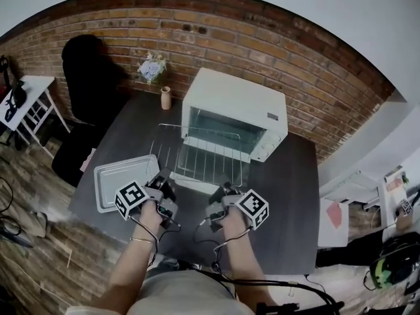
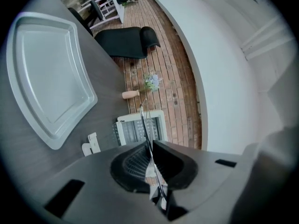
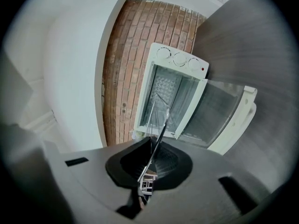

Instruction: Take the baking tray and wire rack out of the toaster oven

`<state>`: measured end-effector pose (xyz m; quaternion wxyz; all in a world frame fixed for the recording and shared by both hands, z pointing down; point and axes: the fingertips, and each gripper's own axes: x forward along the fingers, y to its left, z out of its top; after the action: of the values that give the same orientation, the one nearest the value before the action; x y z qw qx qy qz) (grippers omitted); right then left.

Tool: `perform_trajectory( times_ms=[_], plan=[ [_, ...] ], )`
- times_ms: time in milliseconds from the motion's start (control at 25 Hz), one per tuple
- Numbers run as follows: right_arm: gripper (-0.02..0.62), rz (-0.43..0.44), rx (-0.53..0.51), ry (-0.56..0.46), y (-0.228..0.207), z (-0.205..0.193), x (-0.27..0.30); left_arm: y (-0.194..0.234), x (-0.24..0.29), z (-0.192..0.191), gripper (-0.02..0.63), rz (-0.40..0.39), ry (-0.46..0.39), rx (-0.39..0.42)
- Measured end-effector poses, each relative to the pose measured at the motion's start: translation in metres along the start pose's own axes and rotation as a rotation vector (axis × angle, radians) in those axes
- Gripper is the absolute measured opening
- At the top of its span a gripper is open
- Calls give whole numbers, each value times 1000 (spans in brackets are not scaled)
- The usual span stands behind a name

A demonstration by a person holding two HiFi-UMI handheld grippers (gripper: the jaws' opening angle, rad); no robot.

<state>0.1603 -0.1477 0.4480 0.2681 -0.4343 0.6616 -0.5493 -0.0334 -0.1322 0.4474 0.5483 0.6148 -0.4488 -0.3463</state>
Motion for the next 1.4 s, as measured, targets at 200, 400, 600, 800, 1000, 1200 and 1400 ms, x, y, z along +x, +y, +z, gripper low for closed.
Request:
perform_trajectory(
  times_ms=[200, 400, 600, 800, 1000, 1200, 1400],
  plan=[
    [2, 35, -12, 65, 12, -31, 20, 6, -25, 30, 15, 7, -71, 0],
    [2, 51, -16, 130, 21, -60, 37, 9, -48, 56, 15, 20, -135, 0],
    [2, 67, -15, 199, 31, -94, 53, 14, -76, 82, 15, 38, -200, -6],
    [2, 55, -7, 260, 39, -128, 60, 21, -105, 103, 15, 56, -256, -9],
    [2, 76, -29, 314, 42, -154, 72, 28, -126, 121, 15, 60, -305, -18],
    [2, 77, -43, 373, 49, -179, 79, 35, -149, 134, 15, 65, -358, -38],
    [2, 74, -54, 431, 52, -208, 85, 44, -174, 148, 15, 73, -415, -61]
  ],
)
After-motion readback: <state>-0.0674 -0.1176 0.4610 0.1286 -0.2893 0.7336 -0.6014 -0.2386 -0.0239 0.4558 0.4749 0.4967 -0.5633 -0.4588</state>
